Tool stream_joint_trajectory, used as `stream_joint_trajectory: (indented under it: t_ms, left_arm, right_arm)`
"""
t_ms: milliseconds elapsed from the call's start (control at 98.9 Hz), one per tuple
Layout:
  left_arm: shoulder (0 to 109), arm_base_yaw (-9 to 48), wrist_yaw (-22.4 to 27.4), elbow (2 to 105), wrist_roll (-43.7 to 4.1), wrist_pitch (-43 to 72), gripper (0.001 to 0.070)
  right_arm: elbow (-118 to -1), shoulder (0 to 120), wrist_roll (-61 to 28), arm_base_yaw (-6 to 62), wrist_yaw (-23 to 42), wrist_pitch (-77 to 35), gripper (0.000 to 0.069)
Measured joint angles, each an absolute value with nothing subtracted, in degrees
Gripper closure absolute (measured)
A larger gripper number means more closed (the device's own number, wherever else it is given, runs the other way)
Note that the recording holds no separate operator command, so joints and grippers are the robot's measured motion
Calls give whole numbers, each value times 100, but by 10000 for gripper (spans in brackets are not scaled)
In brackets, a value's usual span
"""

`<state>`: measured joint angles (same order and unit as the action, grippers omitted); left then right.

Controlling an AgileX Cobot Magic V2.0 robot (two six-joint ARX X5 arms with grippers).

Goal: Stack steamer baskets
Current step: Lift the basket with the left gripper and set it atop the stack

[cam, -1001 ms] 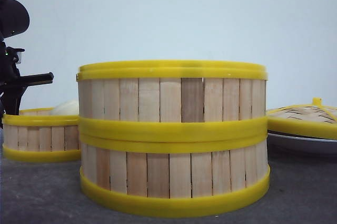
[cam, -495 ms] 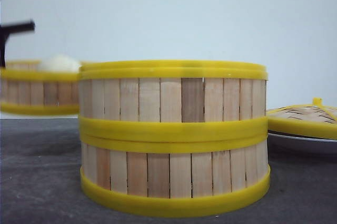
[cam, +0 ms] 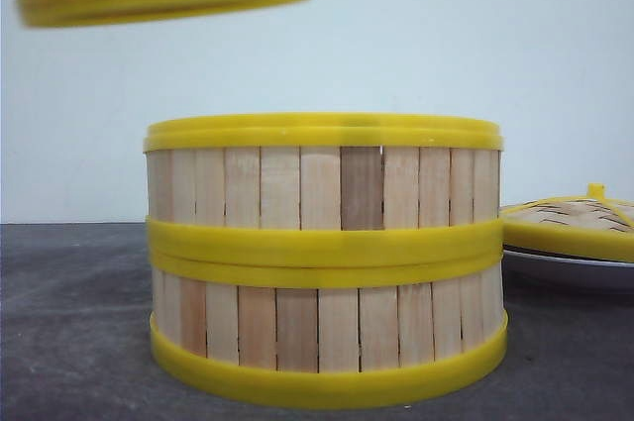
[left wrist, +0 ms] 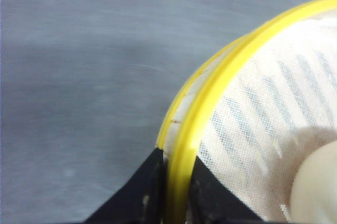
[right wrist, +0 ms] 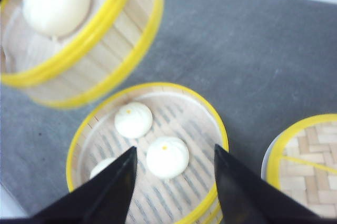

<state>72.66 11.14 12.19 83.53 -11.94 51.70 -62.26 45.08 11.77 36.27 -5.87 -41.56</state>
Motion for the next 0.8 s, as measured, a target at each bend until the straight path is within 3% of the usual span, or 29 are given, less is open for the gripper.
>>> stream_joint_trajectory:
  t_ms: [344, 799]
  left_arm:
    - [7537, 2359, 1247, 8364, -1116, 5511, 682]
    - [8506, 2993, 805, 8364, -1090, 5433, 682]
  right_arm:
    - [-6414, 4018, 1181, 3627, -589, -4499, 413]
    - [-6414, 3951, 1227, 3627, -591, -4711, 413]
